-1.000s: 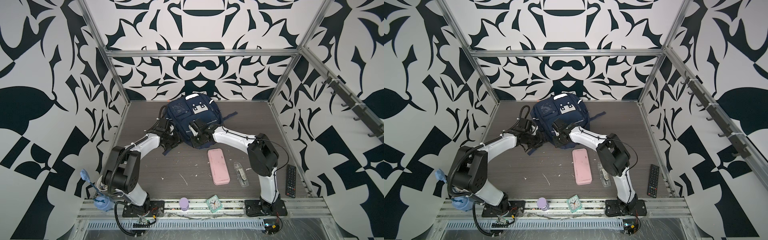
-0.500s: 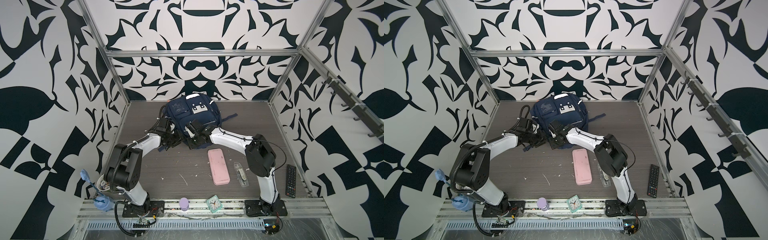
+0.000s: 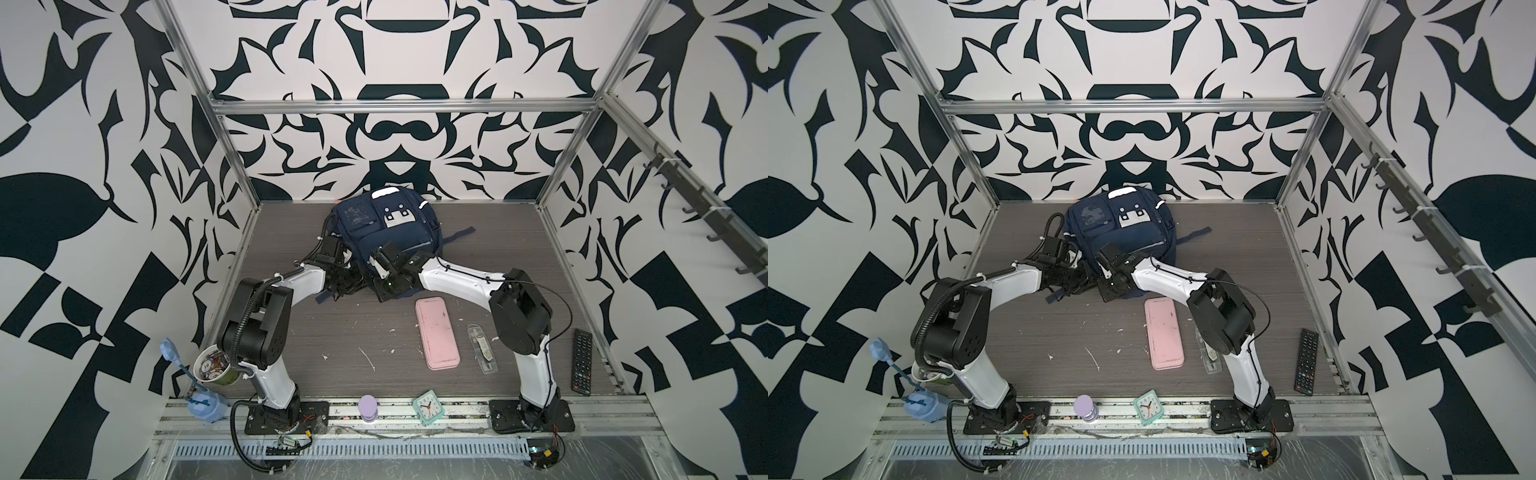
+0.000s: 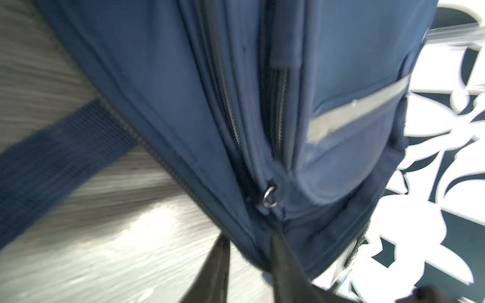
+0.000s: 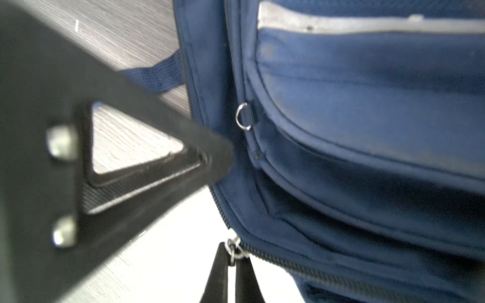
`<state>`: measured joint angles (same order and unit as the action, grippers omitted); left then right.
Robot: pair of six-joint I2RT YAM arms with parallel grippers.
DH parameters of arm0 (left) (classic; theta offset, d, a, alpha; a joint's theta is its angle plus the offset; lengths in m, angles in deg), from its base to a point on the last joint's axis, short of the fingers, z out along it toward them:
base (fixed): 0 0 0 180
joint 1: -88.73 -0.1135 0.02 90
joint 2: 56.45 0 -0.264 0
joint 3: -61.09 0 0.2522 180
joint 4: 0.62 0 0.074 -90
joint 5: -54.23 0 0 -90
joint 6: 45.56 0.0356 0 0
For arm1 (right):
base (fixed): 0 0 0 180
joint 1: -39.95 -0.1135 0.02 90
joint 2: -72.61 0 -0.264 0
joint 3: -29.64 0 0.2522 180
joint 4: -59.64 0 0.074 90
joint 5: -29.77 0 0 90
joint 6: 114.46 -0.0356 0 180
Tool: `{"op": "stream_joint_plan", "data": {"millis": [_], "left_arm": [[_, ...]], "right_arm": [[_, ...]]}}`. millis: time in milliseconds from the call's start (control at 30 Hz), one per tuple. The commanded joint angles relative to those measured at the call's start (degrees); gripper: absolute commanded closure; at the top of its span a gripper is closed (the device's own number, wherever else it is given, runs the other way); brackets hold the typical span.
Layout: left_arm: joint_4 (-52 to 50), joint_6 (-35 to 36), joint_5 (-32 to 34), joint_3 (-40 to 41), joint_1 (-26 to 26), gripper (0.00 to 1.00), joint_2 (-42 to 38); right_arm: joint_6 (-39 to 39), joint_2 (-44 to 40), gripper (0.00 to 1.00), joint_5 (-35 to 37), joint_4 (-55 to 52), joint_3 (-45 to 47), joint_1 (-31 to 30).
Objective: Pack books, pencil case, and school supplies into a backpack
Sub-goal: Zip the student bag at the top-center of the table.
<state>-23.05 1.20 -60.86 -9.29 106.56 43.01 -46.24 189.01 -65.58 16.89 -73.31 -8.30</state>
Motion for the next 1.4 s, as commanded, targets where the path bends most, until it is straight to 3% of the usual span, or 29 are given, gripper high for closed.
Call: {"op": "stream_joint_plan", "data": {"millis": [0, 300, 633, 900, 1033, 1200, 1367], "left_arm": [[-0.9, 0.9, 0.3, -1.9, -1.2, 0.88, 1.3], [-3.1, 3.0, 0.1, -3.3, -5.2, 0.94, 0.7], [-2.5, 2.7, 0.4, -3.3, -9.1, 0.92, 1.5], [-0.5, 0.0, -0.3, -6.6, -9.0, 0.87, 5.4], [-0.5, -0.9, -0.2, -10.2, -8.8, 0.81, 6.9], [-2.9, -1.0, -1.8, -18.0, -8.2, 0.50, 11.4], [-4.0, -0.2, -1.5, -18.0, -7.6, 0.46, 9.6]], "right_arm": [[1.2, -5.5, 1.00, -0.1, -2.3, 1.5, -1.0], [2.9, -12.4, 1.00, 3.6, -3.8, 8.8, 3.1], [4.9, -16.8, 1.00, 2.0, -2.8, 16.1, 16.5], [3.5, -16.0, 1.00, 0.4, -0.8, 17.1, 14.5], [2.8, -14.3, 1.00, 0.3, -0.6, 15.6, 10.9], [2.3, -10.2, 1.00, 0.7, -0.8, 10.8, 5.5], [2.0, -4.9, 1.00, 0.9, -1.9, 3.4, 2.1]]}}
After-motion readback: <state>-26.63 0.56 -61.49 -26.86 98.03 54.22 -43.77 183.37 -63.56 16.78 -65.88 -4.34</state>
